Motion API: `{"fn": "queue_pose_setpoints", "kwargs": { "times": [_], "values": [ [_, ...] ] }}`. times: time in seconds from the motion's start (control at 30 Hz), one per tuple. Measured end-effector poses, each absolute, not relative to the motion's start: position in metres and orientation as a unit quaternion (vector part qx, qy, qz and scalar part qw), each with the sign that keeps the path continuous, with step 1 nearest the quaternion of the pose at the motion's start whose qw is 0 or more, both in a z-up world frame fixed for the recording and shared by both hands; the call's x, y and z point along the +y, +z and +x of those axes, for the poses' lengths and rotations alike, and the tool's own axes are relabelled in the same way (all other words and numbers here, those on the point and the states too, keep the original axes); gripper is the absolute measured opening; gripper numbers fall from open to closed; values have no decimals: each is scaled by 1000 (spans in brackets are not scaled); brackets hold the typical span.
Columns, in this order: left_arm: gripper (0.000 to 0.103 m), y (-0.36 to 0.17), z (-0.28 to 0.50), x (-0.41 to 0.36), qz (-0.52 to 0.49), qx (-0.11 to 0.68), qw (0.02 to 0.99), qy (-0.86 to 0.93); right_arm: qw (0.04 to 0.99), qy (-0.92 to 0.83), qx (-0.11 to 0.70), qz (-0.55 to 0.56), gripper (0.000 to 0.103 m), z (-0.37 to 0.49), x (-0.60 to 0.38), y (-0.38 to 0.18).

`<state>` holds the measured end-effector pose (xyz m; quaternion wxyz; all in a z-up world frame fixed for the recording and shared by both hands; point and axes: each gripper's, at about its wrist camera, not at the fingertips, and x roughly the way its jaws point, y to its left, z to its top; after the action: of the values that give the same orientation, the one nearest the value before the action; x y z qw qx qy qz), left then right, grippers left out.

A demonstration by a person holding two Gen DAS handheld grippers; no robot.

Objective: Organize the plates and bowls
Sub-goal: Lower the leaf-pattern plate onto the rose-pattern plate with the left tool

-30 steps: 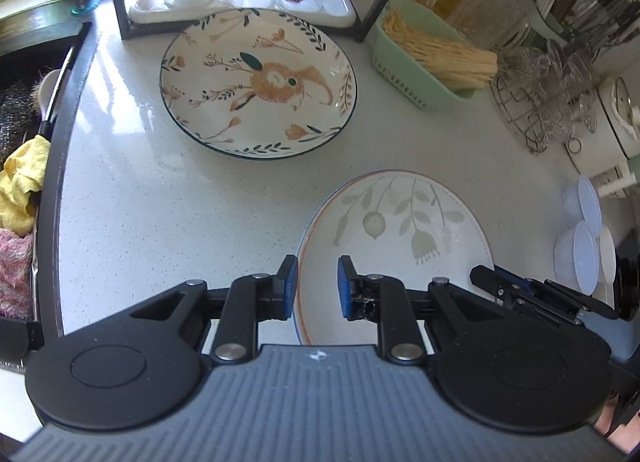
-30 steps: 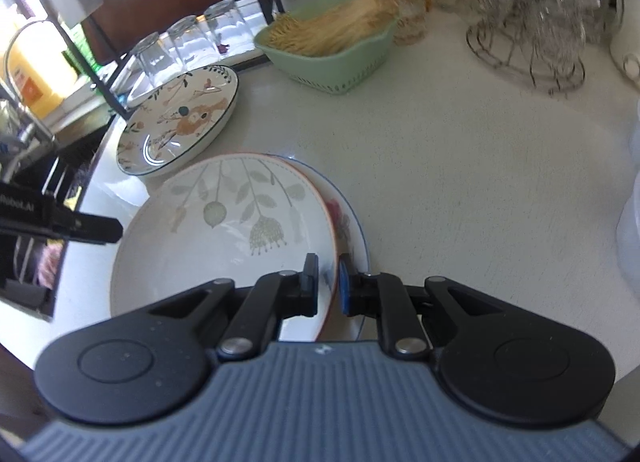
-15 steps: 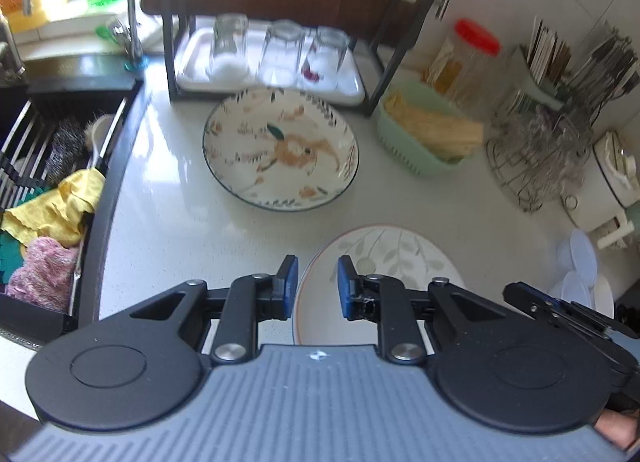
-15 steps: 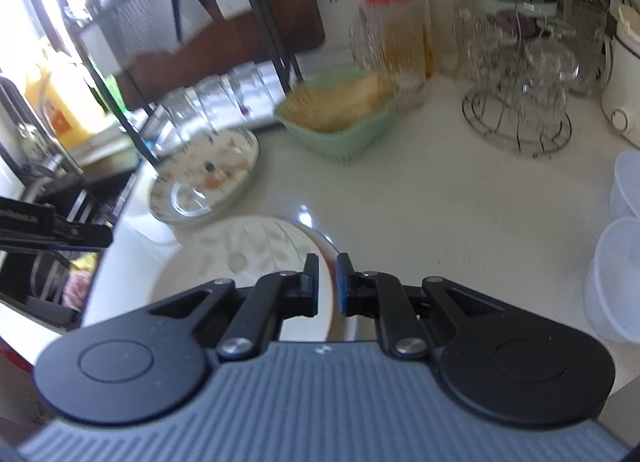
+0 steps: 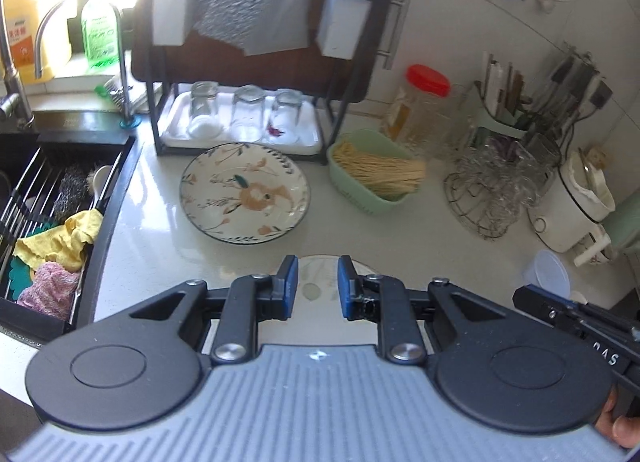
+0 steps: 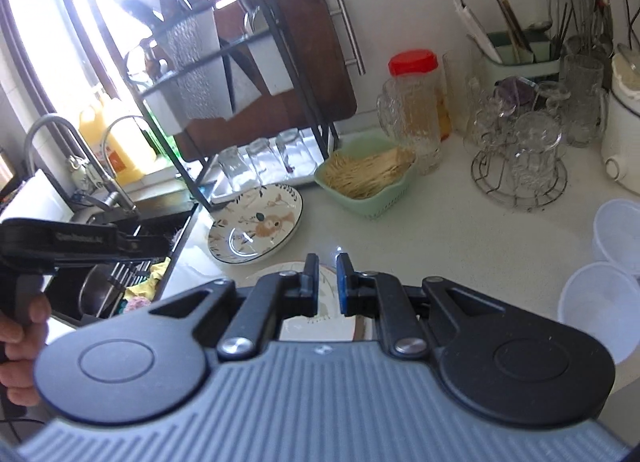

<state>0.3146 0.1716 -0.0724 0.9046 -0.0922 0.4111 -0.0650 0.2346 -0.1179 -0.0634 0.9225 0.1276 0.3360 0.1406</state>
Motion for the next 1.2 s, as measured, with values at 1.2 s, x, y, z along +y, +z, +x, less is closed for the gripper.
{"fn": "queue_pose_setpoints", "kwargs": {
  "times": [1.2],
  "values": [
    [24,-99,187,160,-137,411,901,1,898,235,364,74,13,163,-116,-69]
  ]
}}
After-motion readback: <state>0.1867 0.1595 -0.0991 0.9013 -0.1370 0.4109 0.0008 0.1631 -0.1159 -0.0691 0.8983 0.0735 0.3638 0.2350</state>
